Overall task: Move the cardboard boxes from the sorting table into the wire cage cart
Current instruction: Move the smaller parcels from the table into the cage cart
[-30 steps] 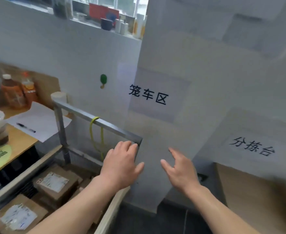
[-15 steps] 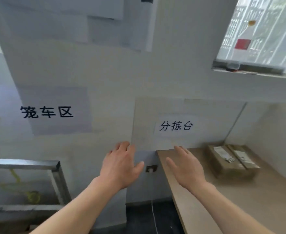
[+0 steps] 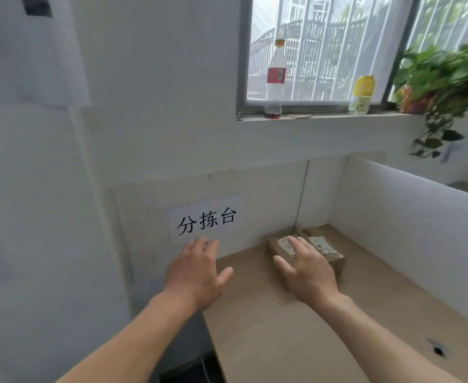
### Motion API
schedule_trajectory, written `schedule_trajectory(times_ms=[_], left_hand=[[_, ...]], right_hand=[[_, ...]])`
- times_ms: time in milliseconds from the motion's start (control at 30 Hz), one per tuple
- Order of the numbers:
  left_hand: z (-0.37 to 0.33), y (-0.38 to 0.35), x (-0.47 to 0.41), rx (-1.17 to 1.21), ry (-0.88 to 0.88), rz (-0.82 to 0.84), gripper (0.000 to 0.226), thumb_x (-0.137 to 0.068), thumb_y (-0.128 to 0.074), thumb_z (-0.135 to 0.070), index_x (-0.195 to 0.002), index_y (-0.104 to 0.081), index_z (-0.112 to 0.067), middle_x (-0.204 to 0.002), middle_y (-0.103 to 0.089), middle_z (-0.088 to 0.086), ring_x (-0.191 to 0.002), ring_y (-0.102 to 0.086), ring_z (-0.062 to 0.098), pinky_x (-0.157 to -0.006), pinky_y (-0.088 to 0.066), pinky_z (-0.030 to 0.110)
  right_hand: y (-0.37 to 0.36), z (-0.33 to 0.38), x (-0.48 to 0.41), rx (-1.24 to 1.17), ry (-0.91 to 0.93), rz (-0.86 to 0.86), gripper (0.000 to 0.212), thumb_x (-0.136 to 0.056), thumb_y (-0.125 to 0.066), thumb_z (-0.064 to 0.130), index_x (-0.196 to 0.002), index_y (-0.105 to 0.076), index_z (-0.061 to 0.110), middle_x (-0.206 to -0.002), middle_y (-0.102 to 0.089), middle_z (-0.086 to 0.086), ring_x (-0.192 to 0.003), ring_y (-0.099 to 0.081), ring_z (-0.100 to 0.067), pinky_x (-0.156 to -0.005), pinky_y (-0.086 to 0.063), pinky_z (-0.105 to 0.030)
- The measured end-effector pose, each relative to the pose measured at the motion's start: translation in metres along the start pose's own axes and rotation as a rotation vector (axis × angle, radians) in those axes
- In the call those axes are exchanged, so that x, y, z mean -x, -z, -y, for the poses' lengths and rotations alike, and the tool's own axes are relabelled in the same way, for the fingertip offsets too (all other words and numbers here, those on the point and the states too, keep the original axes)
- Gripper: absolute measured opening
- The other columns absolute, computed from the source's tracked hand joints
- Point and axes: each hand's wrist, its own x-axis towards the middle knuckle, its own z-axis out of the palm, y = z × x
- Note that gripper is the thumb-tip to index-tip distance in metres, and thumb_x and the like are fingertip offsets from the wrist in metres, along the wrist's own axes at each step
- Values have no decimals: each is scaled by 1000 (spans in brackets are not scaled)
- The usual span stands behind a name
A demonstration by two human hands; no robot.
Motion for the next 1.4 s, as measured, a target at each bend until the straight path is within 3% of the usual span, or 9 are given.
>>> schedule_trajectory(times_ms=[233,567,767,1100,1167,1233,1400], left_hand=[[-44,-42,-54,17,-78,56,62,-93,-46,-62,-143,-39,-25,-148,-37,-5,-136,-35,17,-103,-38,33],[-89,-153,-161,79,-198,233,69,-92,-46,-64,-149,-37,-25,-149,-39,-6,-138,-36,17,-105,-40,35],[-103,-220,-224,169,-196,360,64,-89,-48,-63,-142,-44,-26,-142,-46,-3,-133,-42,19,-100,-44,36],[-94,-291,-282,202,-79,520,58,-87,-49,-62,-135,-46,-29,-132,-53,2,-120,-54,28,-95,-48,39],[-91,-299,-286,193,-44,533,59,-86,-49,-63,-133,-45,-28,-128,-55,1,-117,-55,28,-92,-48,38],[-89,-305,-288,185,-28,552,61,-86,-50,-62,-134,-43,-26,-128,-56,2,-117,-56,28,-90,-48,37],[-89,-318,-295,204,-23,580,70,-85,-54,-60,-143,-32,-26,-135,-53,1,-120,-54,27,-91,-49,38]], right_hand=[[13,-61,-34,26,-113,-28,67,-95,-57,51,-152,-43,20,-159,-40,0,-148,-30,-15,-115,-31,-32],[-14,-155,-87,124,-305,-45,52,-91,-57,54,-133,-56,23,-130,-57,5,-131,-48,-19,-99,-43,-36],[-40,-206,-131,167,-469,-5,69,-93,-55,58,-152,-41,24,-160,-37,-2,-150,-28,-17,-117,-27,-35],[-88,-256,-196,189,-581,89,72,-91,-54,57,-152,-41,22,-160,-38,-5,-149,-29,-22,-119,-28,-41],[-94,-260,-206,182,-597,110,69,-89,-56,56,-149,-44,22,-153,-45,-4,-146,-35,-24,-115,-34,-42],[-99,-263,-215,187,-600,118,62,-87,-57,57,-140,-51,25,-135,-55,0,-132,-47,-26,-103,-43,-42],[-108,-268,-234,203,-613,182,65,-83,-61,59,-139,-49,28,-124,-53,-1,-121,-51,-25,-94,-46,-40]])
